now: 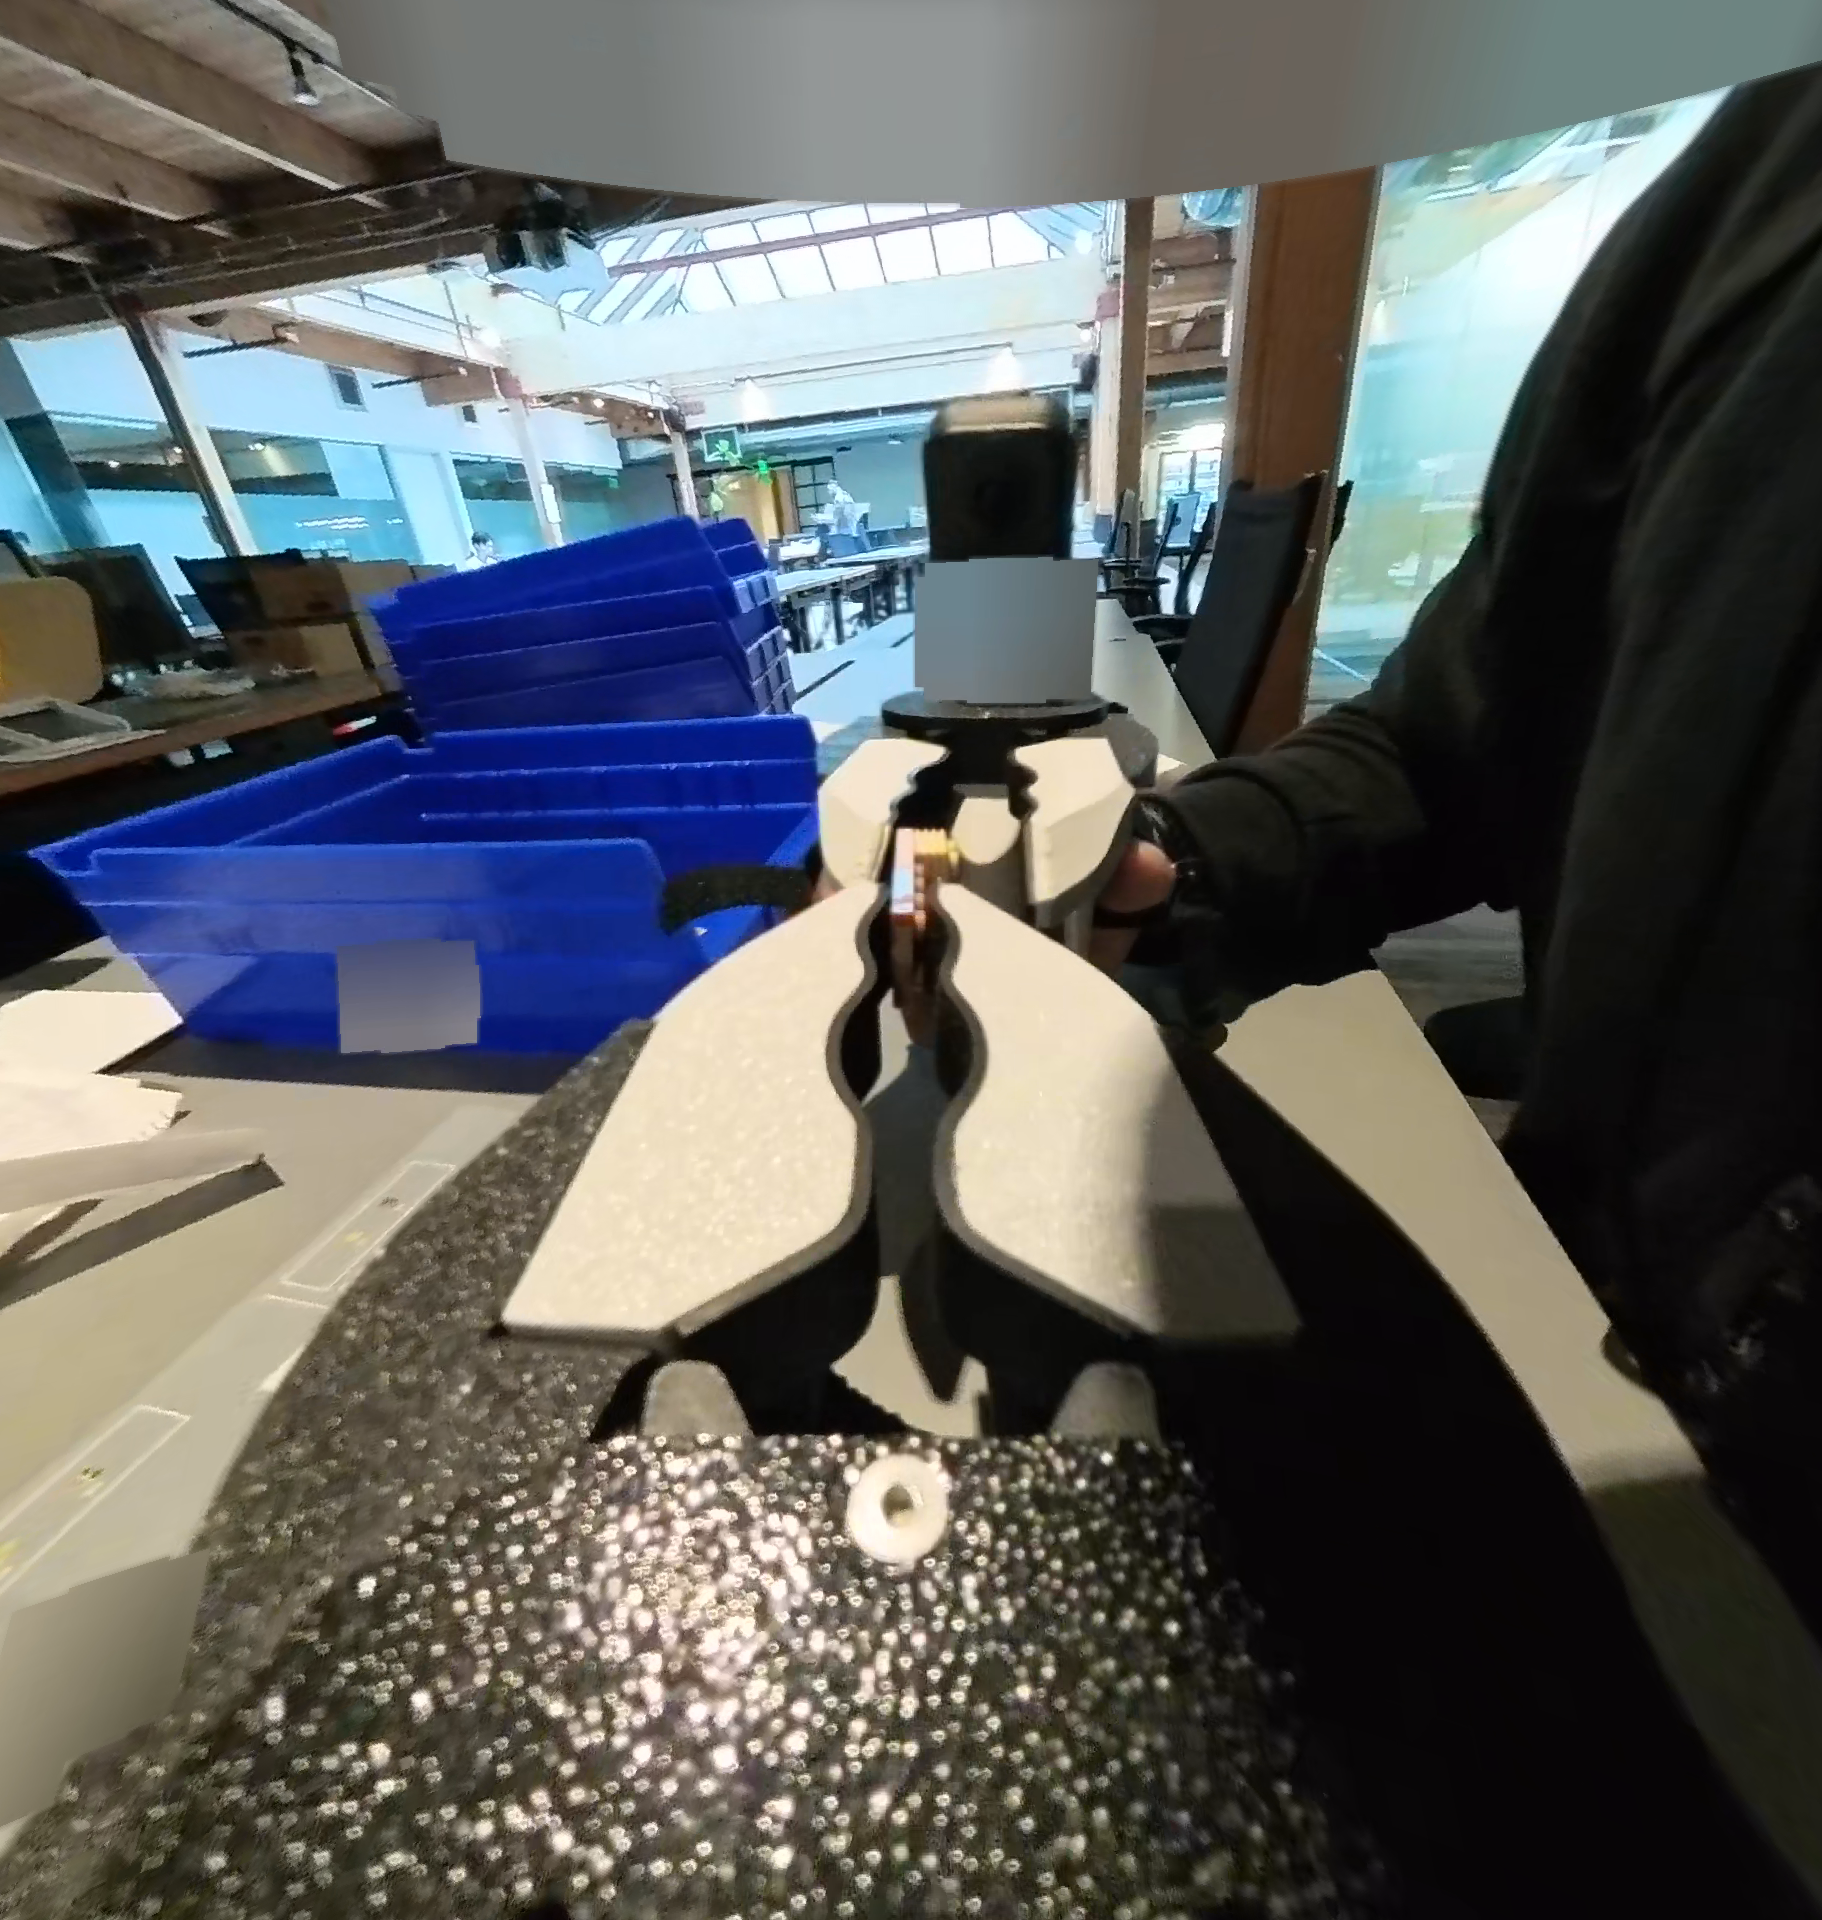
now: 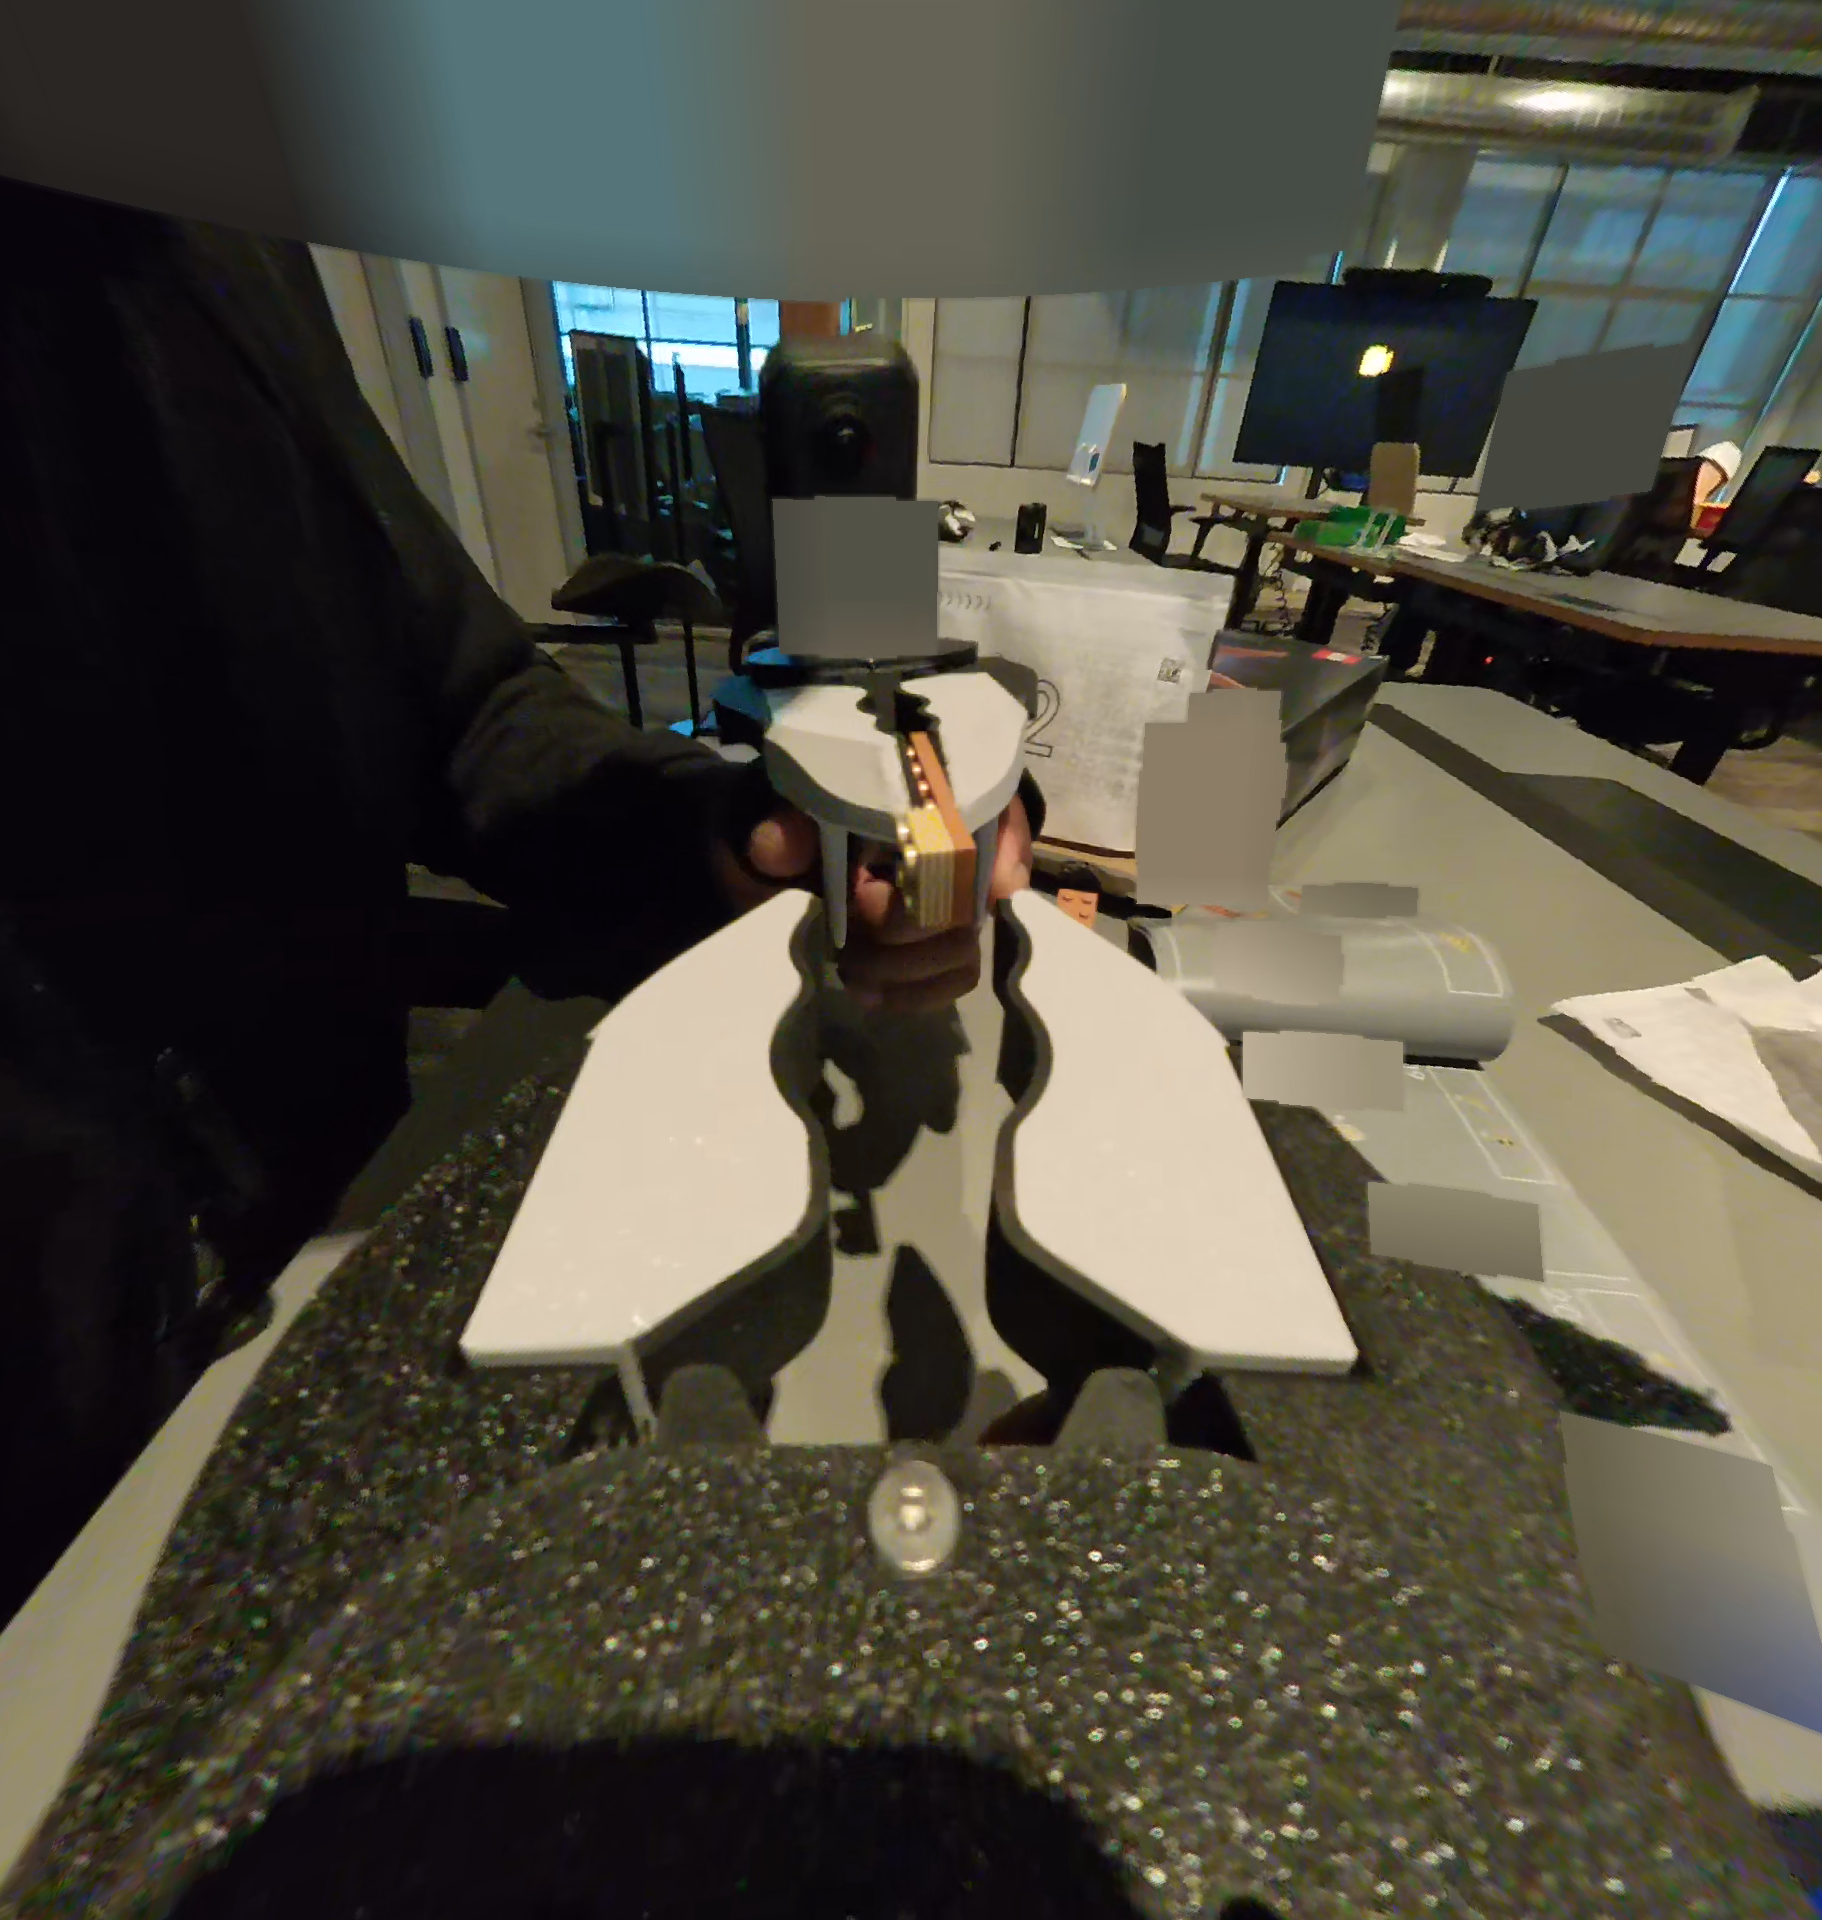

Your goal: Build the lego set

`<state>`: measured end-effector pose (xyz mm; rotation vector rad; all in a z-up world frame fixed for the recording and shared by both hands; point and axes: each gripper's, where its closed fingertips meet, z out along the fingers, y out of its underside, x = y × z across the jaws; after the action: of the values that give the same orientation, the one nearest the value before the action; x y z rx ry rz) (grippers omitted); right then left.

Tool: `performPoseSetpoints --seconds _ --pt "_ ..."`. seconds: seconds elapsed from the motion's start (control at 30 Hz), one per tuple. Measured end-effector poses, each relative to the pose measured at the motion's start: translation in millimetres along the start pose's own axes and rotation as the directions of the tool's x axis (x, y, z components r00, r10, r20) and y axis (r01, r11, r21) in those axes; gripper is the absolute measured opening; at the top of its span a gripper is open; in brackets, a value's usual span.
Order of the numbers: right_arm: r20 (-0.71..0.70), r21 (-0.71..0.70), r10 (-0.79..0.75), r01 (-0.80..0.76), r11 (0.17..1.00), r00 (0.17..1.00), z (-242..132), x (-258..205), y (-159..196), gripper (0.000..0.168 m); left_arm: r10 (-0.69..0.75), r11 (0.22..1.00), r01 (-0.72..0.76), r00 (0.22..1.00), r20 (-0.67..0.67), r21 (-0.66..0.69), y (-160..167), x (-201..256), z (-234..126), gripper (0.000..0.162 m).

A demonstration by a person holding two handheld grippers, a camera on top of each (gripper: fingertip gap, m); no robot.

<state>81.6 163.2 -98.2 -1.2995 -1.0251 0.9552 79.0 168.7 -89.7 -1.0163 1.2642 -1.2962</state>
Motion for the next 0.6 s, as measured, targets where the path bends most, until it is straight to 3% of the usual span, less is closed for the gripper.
performPoseSetpoints --seconds 0.6 --pt "0.007 -0.010 0.009 -0.009 1.000 1.000 1.5 1.9 0.9 0.025 -0.045 0.998 0.044 0.998 -0.031 -0.039 9.9 2.5 3.4 0.004"
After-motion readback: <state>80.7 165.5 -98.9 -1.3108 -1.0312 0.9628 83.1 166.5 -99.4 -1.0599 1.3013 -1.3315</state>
